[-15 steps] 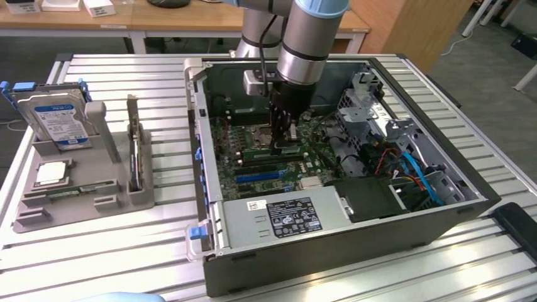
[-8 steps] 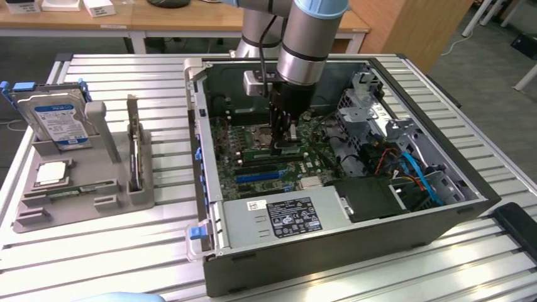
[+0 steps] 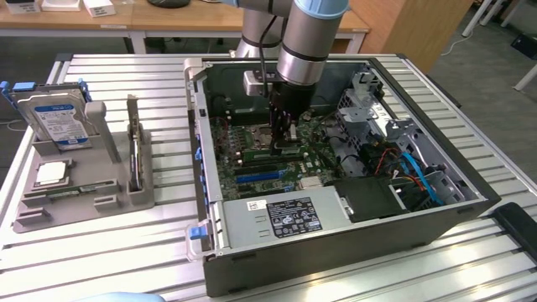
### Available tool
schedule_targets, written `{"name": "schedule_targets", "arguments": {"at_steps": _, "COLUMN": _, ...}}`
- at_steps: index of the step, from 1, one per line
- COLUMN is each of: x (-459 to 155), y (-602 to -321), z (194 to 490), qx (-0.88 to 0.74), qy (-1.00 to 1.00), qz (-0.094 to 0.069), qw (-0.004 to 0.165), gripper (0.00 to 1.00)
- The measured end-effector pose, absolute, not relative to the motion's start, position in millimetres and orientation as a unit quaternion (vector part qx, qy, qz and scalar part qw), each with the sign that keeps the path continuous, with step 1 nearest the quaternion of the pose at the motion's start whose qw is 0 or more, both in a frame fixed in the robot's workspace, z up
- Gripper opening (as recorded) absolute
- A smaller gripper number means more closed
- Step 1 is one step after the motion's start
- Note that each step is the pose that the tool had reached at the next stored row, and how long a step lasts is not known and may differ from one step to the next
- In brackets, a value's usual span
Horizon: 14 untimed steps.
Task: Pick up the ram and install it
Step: 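Insert the ram into the slot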
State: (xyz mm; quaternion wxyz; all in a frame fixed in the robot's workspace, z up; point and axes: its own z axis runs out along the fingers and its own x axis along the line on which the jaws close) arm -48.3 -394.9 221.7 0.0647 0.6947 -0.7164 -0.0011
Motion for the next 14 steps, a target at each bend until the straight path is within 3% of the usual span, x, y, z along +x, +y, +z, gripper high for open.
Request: {"name": "schedule_targets", "arguments": {"at_steps": 14, "x": -48.5, "y": -394.9, "z": 221.3, "qx": 0.695, "qy": -0.716, "qz": 0.000, "qw": 0.064, "gripper": 0.13}}
